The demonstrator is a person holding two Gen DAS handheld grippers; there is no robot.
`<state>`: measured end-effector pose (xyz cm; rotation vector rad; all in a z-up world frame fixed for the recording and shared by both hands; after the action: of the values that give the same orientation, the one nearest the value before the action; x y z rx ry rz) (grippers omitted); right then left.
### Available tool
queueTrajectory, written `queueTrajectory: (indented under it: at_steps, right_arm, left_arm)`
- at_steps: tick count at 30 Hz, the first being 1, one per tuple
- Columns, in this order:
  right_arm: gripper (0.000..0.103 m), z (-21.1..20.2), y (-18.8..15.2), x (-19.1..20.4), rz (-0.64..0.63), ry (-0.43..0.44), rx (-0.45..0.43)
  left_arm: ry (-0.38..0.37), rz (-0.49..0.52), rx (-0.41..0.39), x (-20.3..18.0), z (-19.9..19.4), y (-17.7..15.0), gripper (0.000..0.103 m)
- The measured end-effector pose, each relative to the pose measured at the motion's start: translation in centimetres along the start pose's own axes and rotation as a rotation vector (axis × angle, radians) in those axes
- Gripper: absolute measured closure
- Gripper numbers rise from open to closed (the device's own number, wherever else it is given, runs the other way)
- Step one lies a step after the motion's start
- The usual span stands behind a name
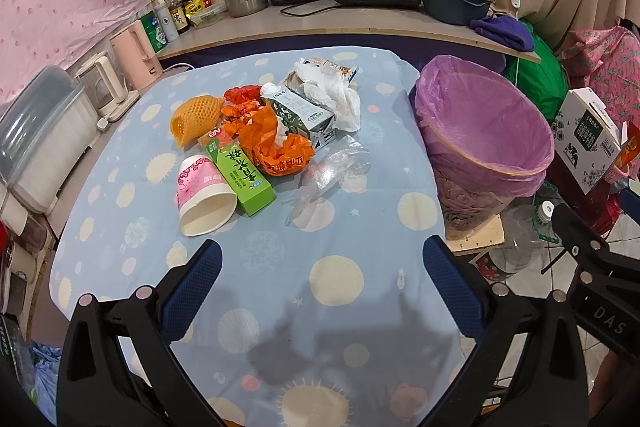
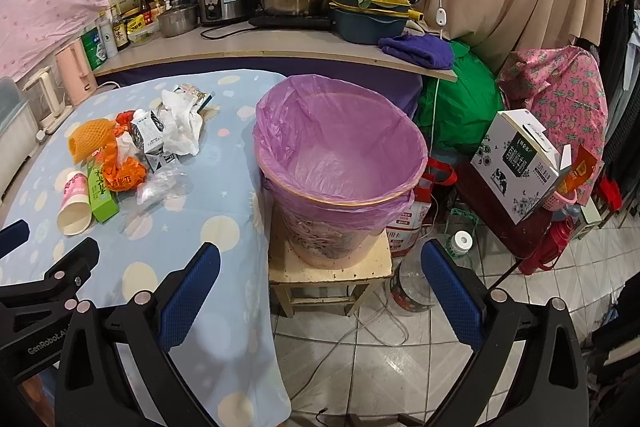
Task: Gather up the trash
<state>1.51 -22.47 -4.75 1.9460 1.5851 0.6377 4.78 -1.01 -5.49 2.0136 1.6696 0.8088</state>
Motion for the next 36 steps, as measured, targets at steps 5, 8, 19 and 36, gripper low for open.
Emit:
queueTrajectory:
  at_steps: [5, 8, 19, 36]
  right_arm:
    - [0.007, 0.3, 0.1, 0.2, -0.004, 0.000, 0.005]
    - [0.007, 0.4, 0.1, 0.3, -0.005, -0.003, 0.005]
    - [0.007, 2.7, 0.2, 1.6, -0.014, 0.002, 0.022]
    - [0.007, 7.6, 1.9, 8.9, -0.105, 0.082, 0.070]
  left_arm:
    - [-0.007, -0.003, 0.003, 0.0, 0.3, 0.0, 0.007]
    - [-0.012, -0.008, 0.004, 0.2, 0.5, 0.0, 0.007]
    - [-0.005, -0.075, 0.047, 3.2, 3.3, 0.3, 0.007]
    - [0.155, -0.173, 0.122, 15.8, 12.3, -1.6, 0.012]
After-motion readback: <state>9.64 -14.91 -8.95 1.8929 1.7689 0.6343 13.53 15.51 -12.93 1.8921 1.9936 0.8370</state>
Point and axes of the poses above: each gripper's, at about its wrist camera, not at the fingertips, and z roughly the way its jaws point, x to its left, y to its top, the point moved 8 cm from there along z, roughly the way its jaws point, and after that the axes turned 4 degrees about y, right-handed, at the moved point
